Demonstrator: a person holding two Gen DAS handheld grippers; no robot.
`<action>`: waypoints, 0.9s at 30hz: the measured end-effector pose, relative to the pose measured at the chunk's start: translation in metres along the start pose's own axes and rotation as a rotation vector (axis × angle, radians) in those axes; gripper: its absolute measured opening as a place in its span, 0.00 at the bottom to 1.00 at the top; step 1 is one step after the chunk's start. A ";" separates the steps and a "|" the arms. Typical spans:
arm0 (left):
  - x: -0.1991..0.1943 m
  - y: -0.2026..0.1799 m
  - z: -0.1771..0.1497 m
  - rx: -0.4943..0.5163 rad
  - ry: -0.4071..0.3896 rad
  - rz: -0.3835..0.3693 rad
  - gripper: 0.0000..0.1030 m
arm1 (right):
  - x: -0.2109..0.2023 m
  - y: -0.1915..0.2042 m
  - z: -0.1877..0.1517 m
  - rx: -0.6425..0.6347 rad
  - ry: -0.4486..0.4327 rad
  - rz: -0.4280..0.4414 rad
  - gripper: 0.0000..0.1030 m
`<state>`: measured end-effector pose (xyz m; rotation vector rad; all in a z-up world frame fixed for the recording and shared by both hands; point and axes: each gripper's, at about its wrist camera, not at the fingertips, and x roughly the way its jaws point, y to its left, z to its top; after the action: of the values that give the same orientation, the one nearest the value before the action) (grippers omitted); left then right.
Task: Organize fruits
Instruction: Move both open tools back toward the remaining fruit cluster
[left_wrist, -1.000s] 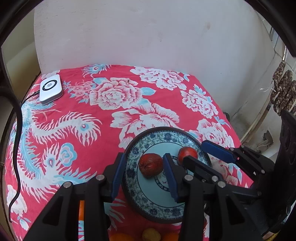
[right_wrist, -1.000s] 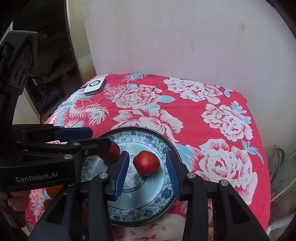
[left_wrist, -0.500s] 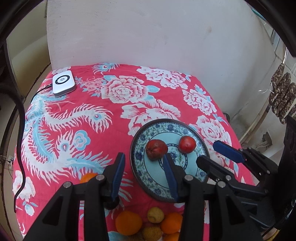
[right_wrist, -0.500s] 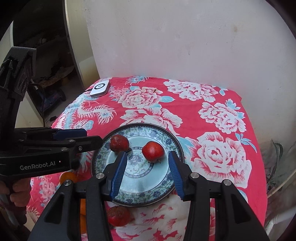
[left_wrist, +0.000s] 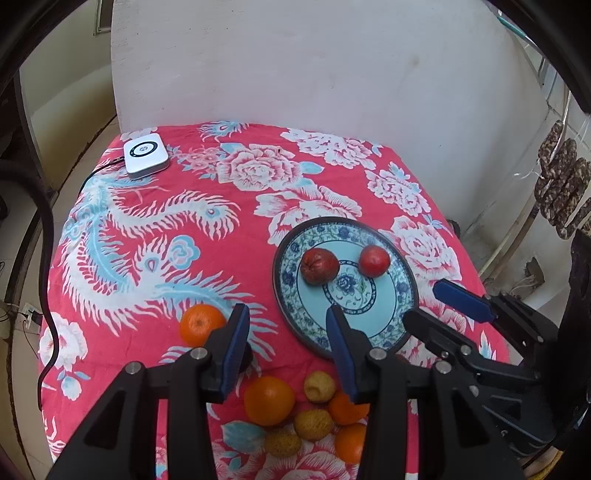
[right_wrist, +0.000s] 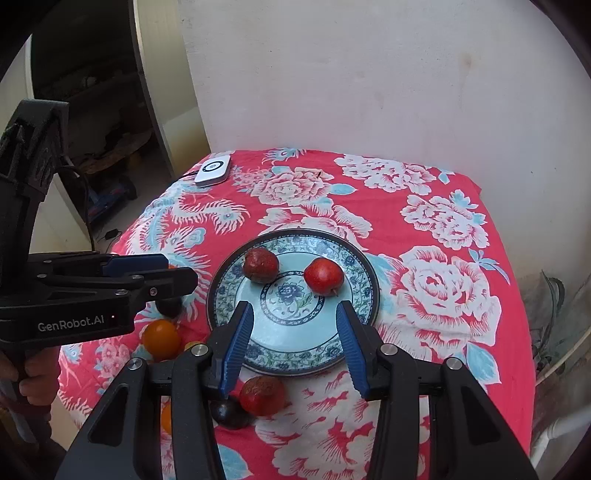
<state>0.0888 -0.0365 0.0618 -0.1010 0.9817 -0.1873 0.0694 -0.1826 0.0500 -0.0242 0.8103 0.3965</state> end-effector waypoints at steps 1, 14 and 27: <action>-0.001 0.001 -0.002 0.000 0.001 0.002 0.44 | -0.002 0.002 -0.002 0.001 0.000 0.001 0.47; -0.016 0.017 -0.024 -0.015 0.009 0.027 0.45 | -0.011 0.012 -0.016 -0.005 0.019 0.016 0.47; -0.023 0.031 -0.040 -0.042 0.016 0.050 0.45 | -0.012 0.021 -0.031 -0.016 0.052 0.032 0.47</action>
<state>0.0464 -0.0010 0.0534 -0.1133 1.0035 -0.1220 0.0325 -0.1724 0.0400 -0.0369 0.8598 0.4337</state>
